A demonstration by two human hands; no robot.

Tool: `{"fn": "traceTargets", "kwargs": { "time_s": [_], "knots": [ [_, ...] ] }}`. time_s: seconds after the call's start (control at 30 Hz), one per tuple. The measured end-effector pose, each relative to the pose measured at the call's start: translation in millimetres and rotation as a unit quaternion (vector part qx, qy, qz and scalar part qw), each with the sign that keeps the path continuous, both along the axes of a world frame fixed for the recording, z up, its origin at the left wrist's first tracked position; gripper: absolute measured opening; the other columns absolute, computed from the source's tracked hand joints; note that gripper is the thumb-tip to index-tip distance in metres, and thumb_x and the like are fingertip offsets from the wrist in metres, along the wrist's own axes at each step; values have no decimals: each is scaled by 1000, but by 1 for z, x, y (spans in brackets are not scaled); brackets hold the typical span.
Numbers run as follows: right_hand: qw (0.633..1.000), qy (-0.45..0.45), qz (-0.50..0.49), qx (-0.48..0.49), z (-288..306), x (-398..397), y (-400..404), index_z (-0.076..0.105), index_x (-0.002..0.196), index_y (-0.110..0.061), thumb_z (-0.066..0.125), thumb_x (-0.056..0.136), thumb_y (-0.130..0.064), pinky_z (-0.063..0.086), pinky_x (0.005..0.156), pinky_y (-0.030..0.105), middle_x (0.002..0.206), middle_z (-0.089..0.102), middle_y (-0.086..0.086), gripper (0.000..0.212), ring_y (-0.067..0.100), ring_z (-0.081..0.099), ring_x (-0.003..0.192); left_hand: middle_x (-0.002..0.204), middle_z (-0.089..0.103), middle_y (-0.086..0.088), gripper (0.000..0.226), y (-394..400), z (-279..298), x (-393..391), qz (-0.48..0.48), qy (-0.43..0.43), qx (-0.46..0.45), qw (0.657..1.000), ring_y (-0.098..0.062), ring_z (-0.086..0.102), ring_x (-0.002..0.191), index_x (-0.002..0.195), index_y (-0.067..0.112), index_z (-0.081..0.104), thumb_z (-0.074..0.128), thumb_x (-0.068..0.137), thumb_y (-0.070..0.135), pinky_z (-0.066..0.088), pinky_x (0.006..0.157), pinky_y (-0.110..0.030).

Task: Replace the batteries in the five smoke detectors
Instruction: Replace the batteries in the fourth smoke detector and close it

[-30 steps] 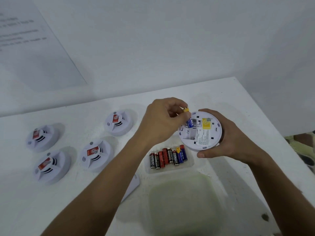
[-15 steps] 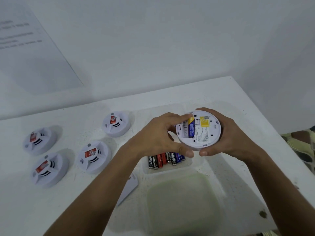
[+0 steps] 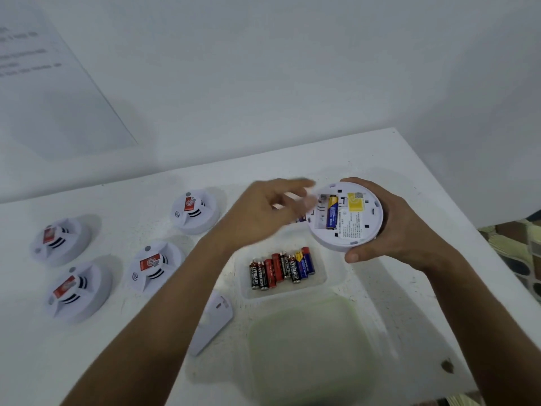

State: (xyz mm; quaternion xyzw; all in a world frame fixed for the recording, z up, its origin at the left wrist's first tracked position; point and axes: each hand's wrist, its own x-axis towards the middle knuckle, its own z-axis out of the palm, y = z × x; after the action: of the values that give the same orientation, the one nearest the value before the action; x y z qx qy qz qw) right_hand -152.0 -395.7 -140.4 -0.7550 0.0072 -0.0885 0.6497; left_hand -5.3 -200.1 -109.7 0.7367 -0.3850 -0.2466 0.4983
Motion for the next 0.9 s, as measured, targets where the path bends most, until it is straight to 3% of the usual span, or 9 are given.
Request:
{"fn": "traceTargets", "kwargs": {
  "time_s": [0.1, 0.2, 0.33, 0.5, 0.63, 0.7, 0.9],
  "knots": [
    [1000, 4, -19, -7, -3, -5, -3, 53, 132, -25, 92, 46, -25, 54, 88, 21, 125, 65, -7, 95, 16, 61, 119, 92, 71, 3, 30, -6, -16, 32, 113, -87, 115, 983, -13, 68, 75, 113, 24, 67, 69, 86, 37, 58, 72, -33],
    [1000, 7, -26, -16, -6, -8, -4, 52, 133, -26, 92, 46, -28, 55, 91, 24, 126, 64, -6, 95, 17, 60, 120, 84, 69, -1, 44, -16, -32, 51, 76, -96, 268, 956, -8, 66, 58, 124, 16, 61, 67, 87, 38, 51, 51, -20],
    [1000, 10, -22, -11, -8, -8, -2, 53, 132, -28, 92, 46, -27, 55, 91, 26, 127, 64, -4, 94, 19, 60, 120, 80, 67, -5, 57, -31, -42, 53, 36, -101, 360, 927, -14, 64, 55, 130, 14, 57, 69, 84, 44, 46, 48, -22],
    [999, 19, -25, -15, -9, -8, -3, 52, 134, -26, 92, 46, -28, 55, 93, 26, 128, 64, -5, 96, 17, 61, 121, 72, 71, -5, 23, -35, -45, 54, 49, -106, 331, 936, -12, 66, 55, 99, 7, 72, 68, 88, 27, 52, 51, -17],
    [999, 27, -25, -20, -11, -8, 0, 51, 134, -26, 92, 47, -30, 55, 94, 26, 128, 64, -7, 97, 15, 60, 121, 76, 74, -8, 23, -29, -42, 49, 99, -52, 269, 957, -16, 71, 61, 106, 10, 67, 70, 85, 19, 59, 63, -26],
    [999, 26, -23, -24, -10, -7, 4, 51, 135, -25, 92, 47, -30, 54, 94, 26, 128, 64, -6, 97, 15, 60, 121, 78, 74, -3, 24, -22, -34, 42, 124, -58, 224, 965, -13, 70, 62, 107, 12, 66, 69, 84, 19, 59, 62, -26],
    [999, 13, -7, -28, -4, -3, 14, 51, 135, -20, 94, 49, -11, 53, 92, 22, 128, 64, -5, 97, 15, 60, 121, 78, 73, 9, 12, 9, 6, -1, 234, -79, -18, 969, -13, 70, 74, 95, 24, 68, 70, 83, 20, 60, 69, -41]
  ]
}}
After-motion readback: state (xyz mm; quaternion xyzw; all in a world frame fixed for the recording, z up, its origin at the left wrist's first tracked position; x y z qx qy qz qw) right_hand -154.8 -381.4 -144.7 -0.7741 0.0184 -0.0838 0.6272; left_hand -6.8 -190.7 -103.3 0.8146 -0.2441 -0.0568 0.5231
